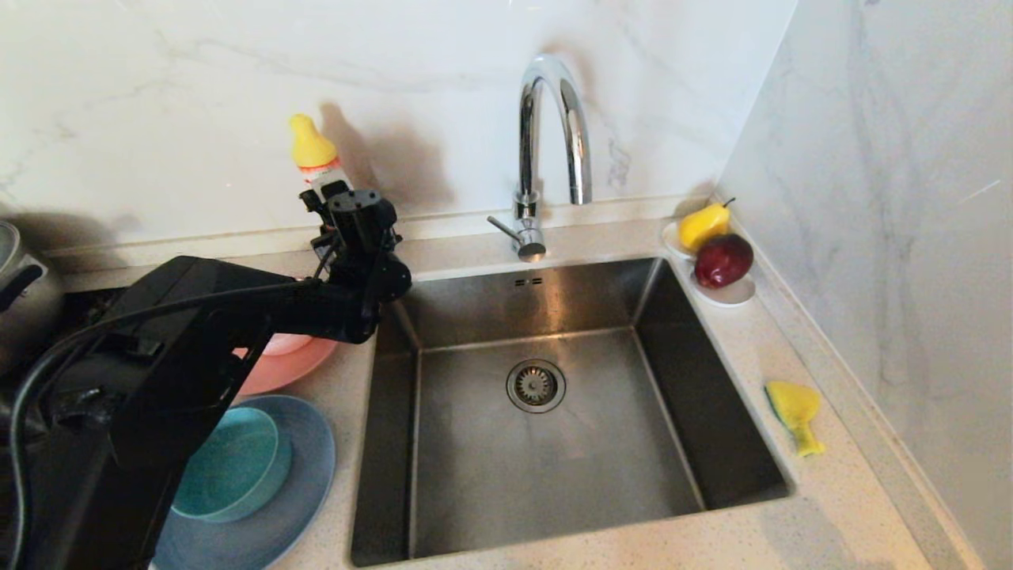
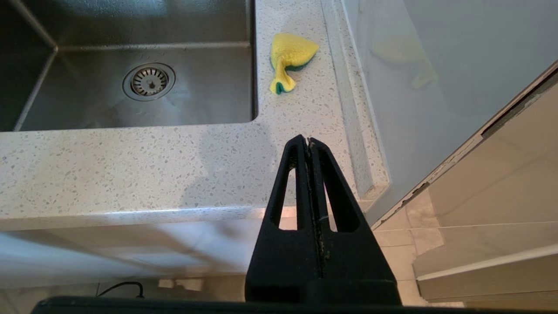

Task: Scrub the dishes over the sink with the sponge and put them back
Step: Place the dish soap on the table

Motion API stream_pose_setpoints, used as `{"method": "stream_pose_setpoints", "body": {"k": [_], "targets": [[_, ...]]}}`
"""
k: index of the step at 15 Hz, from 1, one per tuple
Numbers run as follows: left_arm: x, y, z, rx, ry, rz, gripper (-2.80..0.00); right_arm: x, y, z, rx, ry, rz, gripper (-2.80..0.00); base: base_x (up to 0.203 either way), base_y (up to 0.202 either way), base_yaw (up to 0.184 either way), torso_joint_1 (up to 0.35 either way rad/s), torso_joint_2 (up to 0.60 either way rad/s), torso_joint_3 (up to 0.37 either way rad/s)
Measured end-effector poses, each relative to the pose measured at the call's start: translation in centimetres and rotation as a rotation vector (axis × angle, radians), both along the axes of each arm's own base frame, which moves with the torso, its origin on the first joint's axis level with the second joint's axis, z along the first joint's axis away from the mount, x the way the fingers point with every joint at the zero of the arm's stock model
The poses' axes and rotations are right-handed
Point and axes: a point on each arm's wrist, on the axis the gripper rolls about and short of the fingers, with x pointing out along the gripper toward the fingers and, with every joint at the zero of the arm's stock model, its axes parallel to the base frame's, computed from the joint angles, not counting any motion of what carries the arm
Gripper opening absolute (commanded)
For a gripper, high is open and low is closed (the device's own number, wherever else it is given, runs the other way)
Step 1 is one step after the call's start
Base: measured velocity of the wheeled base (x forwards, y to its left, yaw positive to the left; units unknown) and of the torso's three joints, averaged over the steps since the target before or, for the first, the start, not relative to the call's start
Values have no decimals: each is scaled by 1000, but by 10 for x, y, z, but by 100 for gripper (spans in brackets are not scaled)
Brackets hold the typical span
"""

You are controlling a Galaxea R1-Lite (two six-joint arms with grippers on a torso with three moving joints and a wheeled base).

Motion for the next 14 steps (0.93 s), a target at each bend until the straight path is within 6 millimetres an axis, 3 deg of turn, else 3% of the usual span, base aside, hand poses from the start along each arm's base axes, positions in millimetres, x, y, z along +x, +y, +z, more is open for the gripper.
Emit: {"method": "stream_pose_setpoints", "body": {"k": [4, 9, 14], "targets": [[6, 4, -4, 27, -71, 25, -280, 0, 0, 0, 0, 0, 0, -280, 0, 0, 0, 0, 0, 0], [11, 2, -20, 28, -46, 25, -280, 0, 0, 0, 1, 0, -1, -280, 0, 0, 0, 0, 0, 0], [13, 2, -24, 27, -35, 25, -280, 0, 0, 0, 0, 0, 0, -280, 0, 0, 0, 0, 0, 0]]}}
